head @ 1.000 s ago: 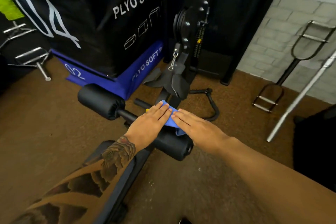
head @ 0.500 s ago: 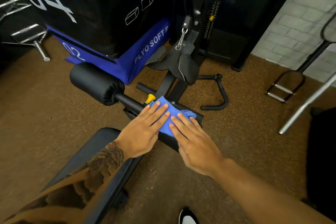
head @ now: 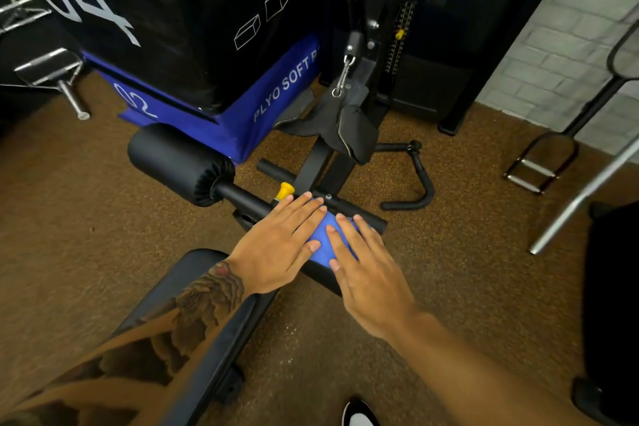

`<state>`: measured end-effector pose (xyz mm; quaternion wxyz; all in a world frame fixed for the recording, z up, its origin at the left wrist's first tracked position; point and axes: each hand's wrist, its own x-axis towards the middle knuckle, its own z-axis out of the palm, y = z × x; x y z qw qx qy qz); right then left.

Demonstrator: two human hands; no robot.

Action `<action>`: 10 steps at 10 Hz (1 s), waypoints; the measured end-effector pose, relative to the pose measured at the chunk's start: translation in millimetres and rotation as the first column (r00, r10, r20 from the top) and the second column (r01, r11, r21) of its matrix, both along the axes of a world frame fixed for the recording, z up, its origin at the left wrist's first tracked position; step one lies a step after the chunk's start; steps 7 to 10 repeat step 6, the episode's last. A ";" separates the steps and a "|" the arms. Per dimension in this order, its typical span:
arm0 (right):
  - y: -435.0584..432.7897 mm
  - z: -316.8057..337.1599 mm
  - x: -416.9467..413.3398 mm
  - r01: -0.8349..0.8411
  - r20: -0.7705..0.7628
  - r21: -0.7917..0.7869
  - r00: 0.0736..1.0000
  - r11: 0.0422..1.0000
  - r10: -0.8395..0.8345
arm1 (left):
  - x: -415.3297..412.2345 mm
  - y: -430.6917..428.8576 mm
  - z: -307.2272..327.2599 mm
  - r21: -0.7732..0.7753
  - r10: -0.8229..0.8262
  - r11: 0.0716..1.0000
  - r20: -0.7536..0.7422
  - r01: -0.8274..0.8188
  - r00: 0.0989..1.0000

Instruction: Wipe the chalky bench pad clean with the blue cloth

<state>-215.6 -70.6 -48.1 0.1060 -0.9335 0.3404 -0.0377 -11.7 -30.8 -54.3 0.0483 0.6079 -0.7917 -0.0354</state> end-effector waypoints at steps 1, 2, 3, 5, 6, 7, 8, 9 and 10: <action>3.2 -6.0 4.2 0.039 -0.002 -0.023 0.999 0.999 -0.039 | -1.0 -3.3 -2.1 -0.009 0.001 1.000 -0.043 -0.002 0.999; 1.6 -9.8 4.5 0.042 -0.013 -0.028 0.999 0.999 -0.042 | -2.3 -5.7 -1.8 -0.016 -0.002 1.000 -0.072 0.001 0.997; 0.5 -9.3 3.9 0.033 -0.020 -0.027 0.999 0.999 -0.034 | -0.8 -6.2 -0.3 -0.010 -0.009 1.000 -0.057 0.009 0.998; -3.4 3.9 0.3 0.011 -0.048 -0.028 0.999 1.000 -0.012 | 1.7 -6.6 12.0 0.049 -0.027 0.998 -0.004 0.027 1.000; -3.7 19.8 -3.4 0.008 -0.070 -0.032 0.998 0.999 -0.010 | 0.3 -2.0 21.8 0.017 -0.021 1.000 0.024 0.020 0.999; -3.7 19.8 -3.4 0.008 -0.070 -0.032 0.998 0.999 -0.010 | 0.3 -2.0 21.8 0.017 -0.021 1.000 0.024 0.020 0.999; -3.7 19.8 -3.4 0.008 -0.070 -0.032 0.998 0.999 -0.010 | 0.3 -2.0 21.8 0.017 -0.021 1.000 0.024 0.020 0.999; -3.7 19.8 -3.4 0.008 -0.070 -0.032 0.998 0.999 -0.010 | 0.3 -2.0 21.8 0.017 -0.021 1.000 0.024 0.020 0.999; -3.7 19.8 -3.4 0.008 -0.070 -0.032 0.998 0.999 -0.010 | 0.3 -2.0 21.8 0.017 -0.021 1.000 0.024 0.020 0.999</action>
